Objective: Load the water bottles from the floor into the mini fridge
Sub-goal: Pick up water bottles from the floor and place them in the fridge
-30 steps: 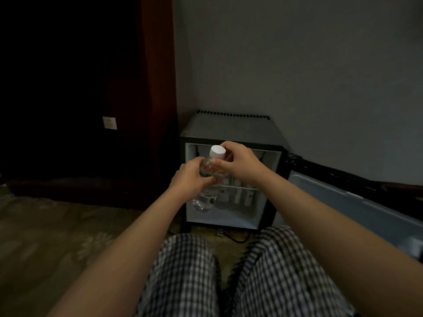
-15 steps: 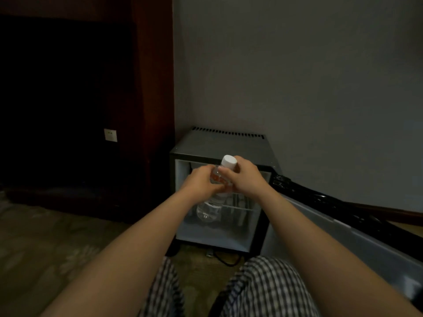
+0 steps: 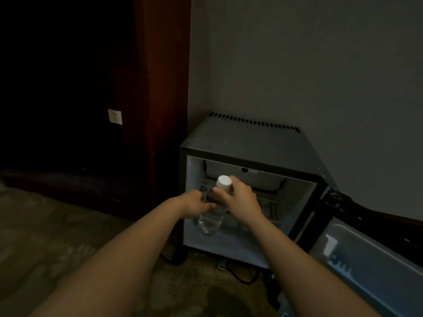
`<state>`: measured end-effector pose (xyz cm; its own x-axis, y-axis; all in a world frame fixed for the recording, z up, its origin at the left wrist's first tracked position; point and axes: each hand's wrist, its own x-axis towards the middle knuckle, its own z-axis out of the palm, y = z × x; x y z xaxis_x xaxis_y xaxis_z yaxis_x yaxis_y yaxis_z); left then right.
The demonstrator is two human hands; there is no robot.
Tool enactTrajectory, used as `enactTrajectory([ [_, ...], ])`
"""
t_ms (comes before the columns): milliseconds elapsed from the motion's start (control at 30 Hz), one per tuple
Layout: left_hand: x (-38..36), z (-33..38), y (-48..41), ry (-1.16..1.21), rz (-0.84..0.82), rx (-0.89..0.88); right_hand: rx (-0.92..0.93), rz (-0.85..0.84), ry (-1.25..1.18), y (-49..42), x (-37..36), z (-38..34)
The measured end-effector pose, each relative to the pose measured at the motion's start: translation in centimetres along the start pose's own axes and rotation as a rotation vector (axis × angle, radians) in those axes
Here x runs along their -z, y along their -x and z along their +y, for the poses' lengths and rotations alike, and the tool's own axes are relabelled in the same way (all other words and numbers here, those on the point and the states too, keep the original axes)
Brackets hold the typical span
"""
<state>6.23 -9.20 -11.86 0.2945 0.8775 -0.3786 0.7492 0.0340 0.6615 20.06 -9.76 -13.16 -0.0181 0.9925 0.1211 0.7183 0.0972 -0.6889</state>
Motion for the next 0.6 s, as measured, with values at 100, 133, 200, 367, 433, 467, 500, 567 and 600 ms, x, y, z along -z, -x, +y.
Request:
enactTrajectory([
  [100,-0.1,-1.1,-2.1,0.009,-0.062,0.06,-0.03,0.017,-0.02,-2.0,-1.0,0.9],
  [133,-0.3,-1.2,-2.9,0.026,-0.086,0.076,-0.041,0.021,-0.017,-2.7,-1.5,1.1],
  [200,-0.4,-1.6,-4.4,0.07,-0.088,0.104,-0.057,0.047,-0.008,-3.7,-2.4,1.6],
  [367,-0.1,-1.8,-6.6,0.373,-0.064,0.154,-0.1,0.075,0.001,-5.8,-4.2,2.9],
  [433,0.0,-2.3,-7.6,0.502,-0.04,0.173,-0.119,0.104,0.007,-6.8,-4.8,3.2],
  [467,-0.1,-2.6,-8.1,0.541,-0.016,0.178,-0.137,0.119,-0.004,-7.4,-5.0,3.3],
  [500,-0.1,-2.7,-8.7,0.564,0.004,0.188,-0.152,0.128,-0.022,-8.0,-5.3,3.4],
  [567,-0.2,-2.7,-9.6,0.598,0.055,0.206,-0.189,0.114,-0.057,-9.1,-6.1,3.5],
  [600,-0.3,-2.7,-10.2,0.616,0.08,0.21,-0.196,0.103,-0.065,-9.5,-6.4,3.5],
])
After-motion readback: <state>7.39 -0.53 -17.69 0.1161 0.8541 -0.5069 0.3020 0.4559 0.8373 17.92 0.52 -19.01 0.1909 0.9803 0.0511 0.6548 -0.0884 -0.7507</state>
